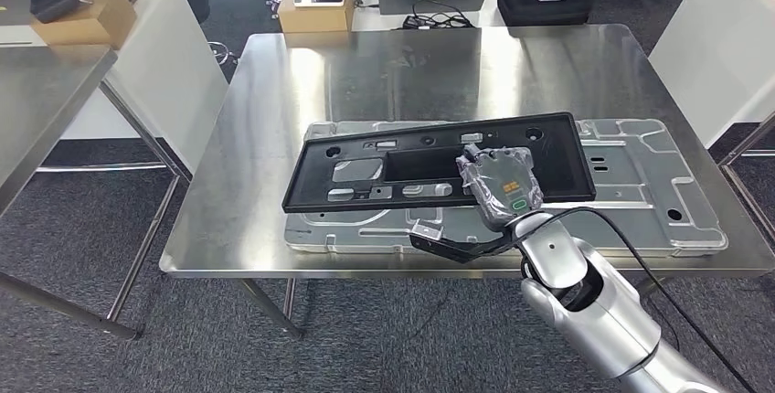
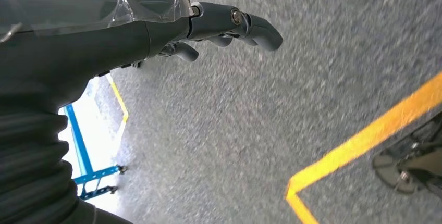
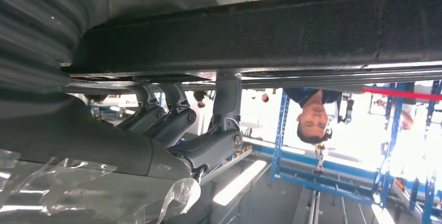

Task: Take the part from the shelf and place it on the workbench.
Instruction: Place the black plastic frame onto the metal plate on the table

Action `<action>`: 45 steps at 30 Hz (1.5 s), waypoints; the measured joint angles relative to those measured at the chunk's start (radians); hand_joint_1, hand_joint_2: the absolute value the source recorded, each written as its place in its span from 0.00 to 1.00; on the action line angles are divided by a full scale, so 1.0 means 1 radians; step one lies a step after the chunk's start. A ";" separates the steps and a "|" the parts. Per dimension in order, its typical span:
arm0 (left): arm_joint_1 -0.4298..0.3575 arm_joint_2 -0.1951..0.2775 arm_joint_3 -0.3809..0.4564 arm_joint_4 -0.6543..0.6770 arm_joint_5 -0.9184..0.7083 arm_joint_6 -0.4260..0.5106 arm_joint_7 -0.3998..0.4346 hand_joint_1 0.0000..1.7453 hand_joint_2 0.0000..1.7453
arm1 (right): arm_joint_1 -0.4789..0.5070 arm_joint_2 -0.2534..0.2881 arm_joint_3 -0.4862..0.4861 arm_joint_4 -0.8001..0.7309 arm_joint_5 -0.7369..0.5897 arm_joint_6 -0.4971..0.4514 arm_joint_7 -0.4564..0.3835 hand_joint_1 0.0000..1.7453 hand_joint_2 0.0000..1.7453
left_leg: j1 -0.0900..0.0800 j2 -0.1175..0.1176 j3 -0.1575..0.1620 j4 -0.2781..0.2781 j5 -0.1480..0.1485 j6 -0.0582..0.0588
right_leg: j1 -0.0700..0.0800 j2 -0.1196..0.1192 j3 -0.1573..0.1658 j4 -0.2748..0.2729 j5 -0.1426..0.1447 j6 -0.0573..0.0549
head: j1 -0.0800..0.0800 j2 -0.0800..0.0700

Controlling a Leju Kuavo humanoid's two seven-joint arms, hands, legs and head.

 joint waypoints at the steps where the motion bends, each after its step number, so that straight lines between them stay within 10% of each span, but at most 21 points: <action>1: -0.001 0.000 0.001 0.000 0.000 0.000 0.000 0.00 1.00 | -0.001 0.000 0.000 0.000 0.001 0.000 0.000 1.00 1.00 | -0.003 0.000 0.025 -0.056 0.018 0.004 | -0.004 0.000 0.005 -0.002 -0.004 0.008 | 0.000 0.000; 6: -0.002 0.003 0.002 0.000 -0.002 0.000 0.002 0.00 1.00 | -0.001 0.000 -0.002 -0.002 0.002 0.000 0.000 1.00 1.00 | -0.018 -0.001 0.066 -0.109 0.012 0.049 | -0.006 -0.002 0.018 -0.002 -0.025 0.039 | 0.001 0.000; 11: -0.007 0.002 0.002 0.000 -0.005 -0.003 0.004 0.00 1.00 | 0.006 -0.003 -0.002 -0.003 0.002 -0.001 0.001 1.00 1.00 | -0.024 -0.002 0.098 -0.121 -0.003 0.080 | 0.019 -0.001 -0.164 0.324 -0.137 0.022 | 0.002 0.000; 13: -0.005 0.001 0.002 0.000 -0.006 -0.005 0.005 0.00 1.00 | 0.010 -0.005 -0.002 -0.002 0.002 -0.001 0.001 1.00 1.00 | -0.027 -0.005 0.115 -0.120 -0.017 0.079 | 0.023 -0.001 -0.162 0.275 -0.074 0.017 | 0.002 0.000; 16: -0.007 0.001 0.002 0.000 -0.007 -0.006 0.005 0.00 1.00 | 0.008 -0.005 -0.002 -0.002 0.002 -0.001 0.000 1.00 1.00 | -0.034 -0.010 0.134 -0.107 -0.048 0.067 | 0.020 0.000 -0.077 0.061 0.038 0.016 | 0.003 0.000; 20: -0.009 0.004 0.002 0.000 -0.009 -0.006 0.005 0.00 1.00 | 0.007 -0.006 -0.002 -0.002 0.002 -0.001 0.001 1.00 1.00 | -0.035 -0.010 0.132 -0.090 -0.077 0.054 | 0.018 0.005 -0.062 0.024 0.030 -0.004 | 0.002 0.000; 25: -0.011 0.005 0.002 0.000 -0.009 -0.006 0.005 0.00 1.00 | 0.003 -0.006 -0.002 -0.002 0.002 -0.002 0.001 1.00 1.00 | -0.020 -0.003 -0.031 0.220 -0.193 0.029 | 0.024 0.006 -0.053 0.027 0.015 -0.017 | 0.002 0.000; 27: -0.008 0.004 0.002 0.000 -0.008 -0.007 0.005 0.00 1.00 | 0.005 -0.006 -0.002 -0.002 0.002 -0.002 0.001 1.00 1.00 | -0.023 -0.003 -0.091 0.286 -0.189 0.036 | 0.032 0.007 -0.044 0.027 0.007 -0.019 | 0.002 0.000; 31: -0.007 0.007 0.003 0.000 -0.006 -0.004 0.004 0.00 1.00 | 0.005 -0.008 -0.003 -0.002 0.002 -0.003 0.001 1.00 1.00 | -0.066 -0.007 -0.007 0.022 -0.016 0.110 | 0.050 0.008 -0.004 0.012 -0.008 -0.019 | 0.003 0.000; 33: -0.007 0.013 0.004 0.001 -0.005 -0.001 0.004 0.00 1.00 | 0.007 -0.012 -0.004 -0.002 0.002 -0.003 0.002 1.00 1.00 | -0.098 -0.012 0.028 -0.070 0.018 0.135 | 0.056 0.009 0.009 0.003 -0.014 -0.012 | 0.003 0.000; 37: -0.006 0.014 0.004 0.001 -0.003 0.003 0.005 0.00 1.00 | 0.011 -0.021 -0.014 -0.006 0.004 -0.003 0.008 1.00 1.00 | -0.089 -0.012 0.063 -0.122 0.026 0.145 | 0.070 0.010 0.005 0.029 -0.044 0.004 | 0.003 0.000; 41: -0.004 0.006 0.004 0.001 -0.005 0.003 0.007 0.00 1.00 | 0.024 -0.031 -0.017 -0.008 0.006 -0.001 0.012 1.00 1.00 | -0.079 -0.013 0.087 -0.128 0.015 0.150 | 0.056 0.007 -0.137 0.286 -0.142 0.032 | 0.004 0.000; 43: -0.002 0.001 0.004 0.001 -0.010 0.004 0.008 0.00 1.00 | 0.033 -0.035 -0.017 -0.008 0.006 0.000 0.013 1.00 1.00 | -0.077 -0.014 0.102 -0.125 0.001 0.146 | 0.052 0.006 -0.166 0.300 -0.107 0.040 | 0.004 0.000; 45: -0.001 -0.002 0.004 0.001 -0.014 0.006 0.008 0.00 1.00 | 0.036 -0.038 -0.018 -0.008 0.008 0.000 0.014 1.00 1.00 | -0.078 -0.014 0.119 -0.119 -0.017 0.139 | 0.049 0.003 -0.119 0.160 -0.012 0.047 | 0.004 0.000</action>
